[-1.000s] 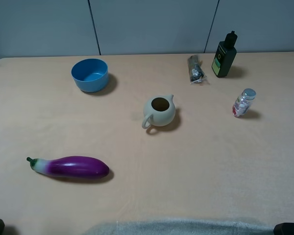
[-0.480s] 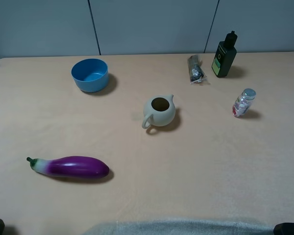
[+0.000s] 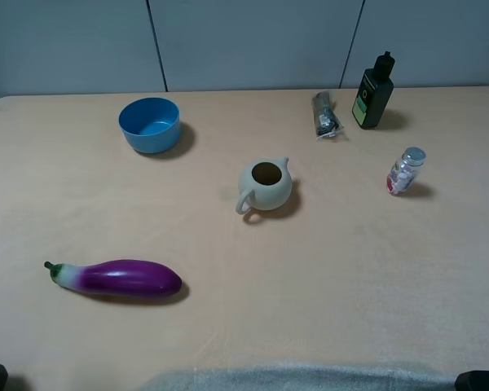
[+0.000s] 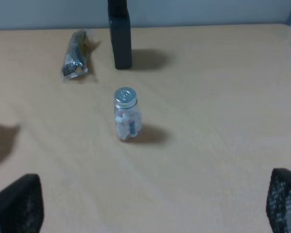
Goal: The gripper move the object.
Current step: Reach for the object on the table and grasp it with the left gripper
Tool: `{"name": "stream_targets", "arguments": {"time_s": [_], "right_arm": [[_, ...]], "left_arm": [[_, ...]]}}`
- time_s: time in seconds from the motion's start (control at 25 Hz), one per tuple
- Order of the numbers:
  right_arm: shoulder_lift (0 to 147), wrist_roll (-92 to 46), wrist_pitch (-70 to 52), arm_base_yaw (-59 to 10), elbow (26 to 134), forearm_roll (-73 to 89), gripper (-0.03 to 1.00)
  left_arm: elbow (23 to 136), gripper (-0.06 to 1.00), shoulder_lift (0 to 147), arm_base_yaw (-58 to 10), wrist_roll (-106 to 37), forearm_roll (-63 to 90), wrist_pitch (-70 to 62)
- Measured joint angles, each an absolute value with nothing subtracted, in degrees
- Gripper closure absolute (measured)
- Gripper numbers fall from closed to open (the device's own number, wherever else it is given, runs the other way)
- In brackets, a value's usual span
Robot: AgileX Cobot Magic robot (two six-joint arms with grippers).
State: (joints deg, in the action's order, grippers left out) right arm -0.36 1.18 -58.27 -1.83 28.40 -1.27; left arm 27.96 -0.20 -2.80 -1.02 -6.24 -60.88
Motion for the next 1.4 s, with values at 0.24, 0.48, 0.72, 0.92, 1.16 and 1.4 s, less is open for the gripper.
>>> {"name": "stream_targets", "arguments": {"time_s": [0.24, 0.48, 0.72, 0.92, 1.16, 1.4], "right_arm": [[-0.36, 1.18, -58.27, -1.83, 28.4, -1.27, 0.28], [-0.36, 1.18, -58.34, -1.83, 28.4, -1.27, 0.28], [-0.36, 1.18, -58.34, -1.83, 28.4, -1.27, 0.28], [-0.36, 1.18, -58.34, -1.83, 28.4, -1.27, 0.28], [-0.36, 1.18, -58.34, -1.83, 28.4, -1.27, 0.28], [-0.36, 1.18, -58.28, -1.83, 28.4, -1.27, 0.28]], "left_arm": [[27.96, -0.05, -0.2, -2.8, -1.02, -6.24, -60.88], [29.43, -0.05, 4.84, -2.8, -1.02, -6.24, -60.81], [34.17, -0.05, 17.21, -2.8, -1.02, -5.63, -59.91], [38.31, -0.05, 27.84, -2.8, -1.8, -3.8, -59.71], [43.98, -0.04, 40.71, -2.8, -6.06, 0.0, -59.5], [48.91, -0.03, 51.03, -2.87, -8.35, 3.76, -59.37]]}}
